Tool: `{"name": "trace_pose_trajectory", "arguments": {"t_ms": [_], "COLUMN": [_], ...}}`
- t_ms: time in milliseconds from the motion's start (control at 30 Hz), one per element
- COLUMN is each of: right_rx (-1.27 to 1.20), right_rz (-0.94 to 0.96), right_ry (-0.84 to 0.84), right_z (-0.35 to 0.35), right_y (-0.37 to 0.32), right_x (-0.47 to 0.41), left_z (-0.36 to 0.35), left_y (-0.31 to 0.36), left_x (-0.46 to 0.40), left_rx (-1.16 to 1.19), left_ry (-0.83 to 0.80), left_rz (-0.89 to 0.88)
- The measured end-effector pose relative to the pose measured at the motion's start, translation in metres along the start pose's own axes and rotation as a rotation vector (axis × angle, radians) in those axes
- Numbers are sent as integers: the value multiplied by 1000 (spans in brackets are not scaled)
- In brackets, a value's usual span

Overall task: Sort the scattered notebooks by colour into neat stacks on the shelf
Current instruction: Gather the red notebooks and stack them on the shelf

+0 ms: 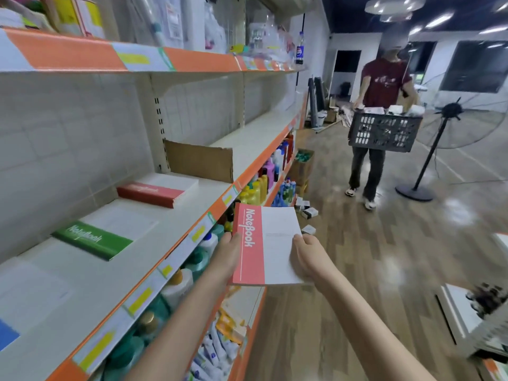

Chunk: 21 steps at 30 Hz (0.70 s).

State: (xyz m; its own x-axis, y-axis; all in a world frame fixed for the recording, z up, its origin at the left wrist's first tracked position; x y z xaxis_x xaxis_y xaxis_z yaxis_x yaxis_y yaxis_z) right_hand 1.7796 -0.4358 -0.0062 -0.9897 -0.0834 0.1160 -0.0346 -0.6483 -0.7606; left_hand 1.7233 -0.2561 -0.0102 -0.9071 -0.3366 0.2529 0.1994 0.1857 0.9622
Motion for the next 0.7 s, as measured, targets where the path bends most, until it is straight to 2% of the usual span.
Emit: {"name": "trace_pose_trajectory", "arguments": {"t_ms": [200,367,567,700], "right_rx": [16,28,-20,49], "right_rz": [81,162,317,457], "right_ry": [-39,-142,-274,-367], "right_z": [-10,-44,-95,-126], "right_y": [-39,-76,-135,-174], "right_x": [-62,-100,-147,-184], "left_z": [11,47,94,120], "left_y": [31,39,58,67], "left_x": [-56,-82,-107,-127], "left_rx": [11,32,167,196], "left_ry": [73,199,411,582], "left_rz": [-78,-32,-76,-103]}}
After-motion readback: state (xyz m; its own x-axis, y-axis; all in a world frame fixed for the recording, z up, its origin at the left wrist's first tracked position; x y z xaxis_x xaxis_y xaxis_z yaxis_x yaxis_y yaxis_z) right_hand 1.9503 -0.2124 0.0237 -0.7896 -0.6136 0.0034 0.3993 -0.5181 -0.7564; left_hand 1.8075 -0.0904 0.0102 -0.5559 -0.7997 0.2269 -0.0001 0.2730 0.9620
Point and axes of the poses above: each hand's wrist, its own x-axis away from the middle knuckle, its own z-axis out of the back of the hand, y = z × x, the point moved 6 cm from there along -x, towards the middle knuckle, and after that the axes turned 15 degrees about x, right-handed, at the moved point
